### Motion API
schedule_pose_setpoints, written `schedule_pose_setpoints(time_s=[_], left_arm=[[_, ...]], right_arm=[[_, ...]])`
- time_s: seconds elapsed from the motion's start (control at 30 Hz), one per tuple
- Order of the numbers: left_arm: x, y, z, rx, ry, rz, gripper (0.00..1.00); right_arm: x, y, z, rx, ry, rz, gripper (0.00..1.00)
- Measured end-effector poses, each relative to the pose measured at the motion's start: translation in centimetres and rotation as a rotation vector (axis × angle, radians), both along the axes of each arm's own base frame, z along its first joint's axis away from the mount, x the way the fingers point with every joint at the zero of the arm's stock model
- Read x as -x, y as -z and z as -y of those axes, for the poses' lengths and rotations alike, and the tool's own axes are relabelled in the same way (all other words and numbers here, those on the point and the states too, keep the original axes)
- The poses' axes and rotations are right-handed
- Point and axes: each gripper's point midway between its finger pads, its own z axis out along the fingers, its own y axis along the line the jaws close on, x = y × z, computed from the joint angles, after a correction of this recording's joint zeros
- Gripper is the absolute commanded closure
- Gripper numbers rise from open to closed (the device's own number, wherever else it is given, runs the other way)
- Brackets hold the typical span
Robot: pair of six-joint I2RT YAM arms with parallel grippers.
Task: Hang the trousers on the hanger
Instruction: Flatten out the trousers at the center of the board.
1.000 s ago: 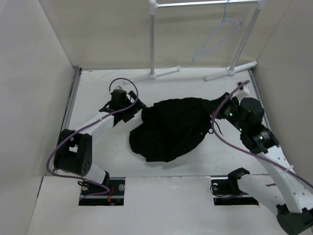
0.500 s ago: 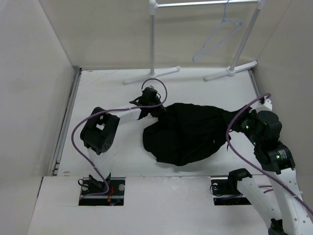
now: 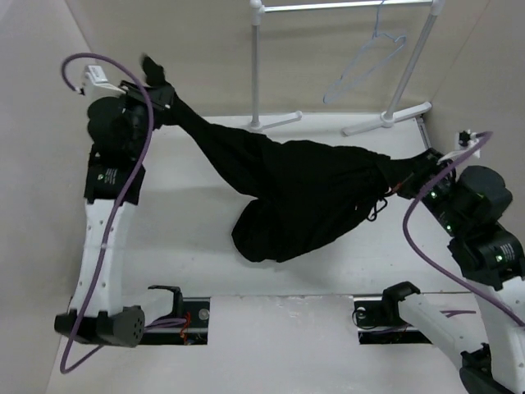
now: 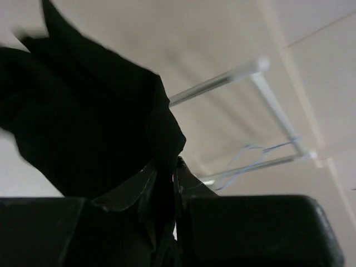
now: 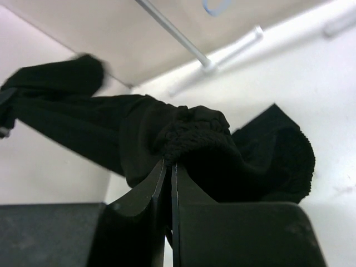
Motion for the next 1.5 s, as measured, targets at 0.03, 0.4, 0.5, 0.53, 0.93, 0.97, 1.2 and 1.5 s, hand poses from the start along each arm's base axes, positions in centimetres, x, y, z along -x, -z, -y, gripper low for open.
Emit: schedule_pose_setpoints(time_s=[0.03,0.4,0.5,0.53,0.93,0.97,1.2,1.5], left_arm=[[1.3,-2.8,-0.3,-0.009,-0.008,0.062,0.85],[5.9,20.3,-5.4,-0.132,-0.197,-0.464,0.4],[8.9,30.3,-7.5,-0.129,-0.243,-0.769,0.36],[9.8,31.7,-7.8,-0.121,-0.251,-0.818,0.36],[7.1,30.0,-11.0,-0.084,-0.343,-0.774,0.29],[6.5,30.5,-11.6,-0.086,-0.358,-0.792,0.29],[6.9,34.5,-17.5,-0.044,-0.535,-0.914,0.33],[7.4,38.8,-23.3,-0.025,-0.685,-1.037,0.35]], right_arm=[[0.4,-1.2,0.2,-0.01,0.001,0.03,0.93],[-0.3,13.9,2.9,0.058,0.137,-0.27,0.89],[-0.1,22.1,5.2,0.097,0.236,-0.505,0.9],[0.5,23.9,5.9,0.104,0.265,-0.56,0.91],[1.5,23.7,8.5,0.116,0.392,-0.525,0.91],[1.5,23.7,8.5,0.118,0.392,-0.524,0.91],[1.5,23.2,8.3,0.12,0.378,-0.5,0.91],[1.5,23.6,7.6,0.133,0.336,-0.504,0.91]])
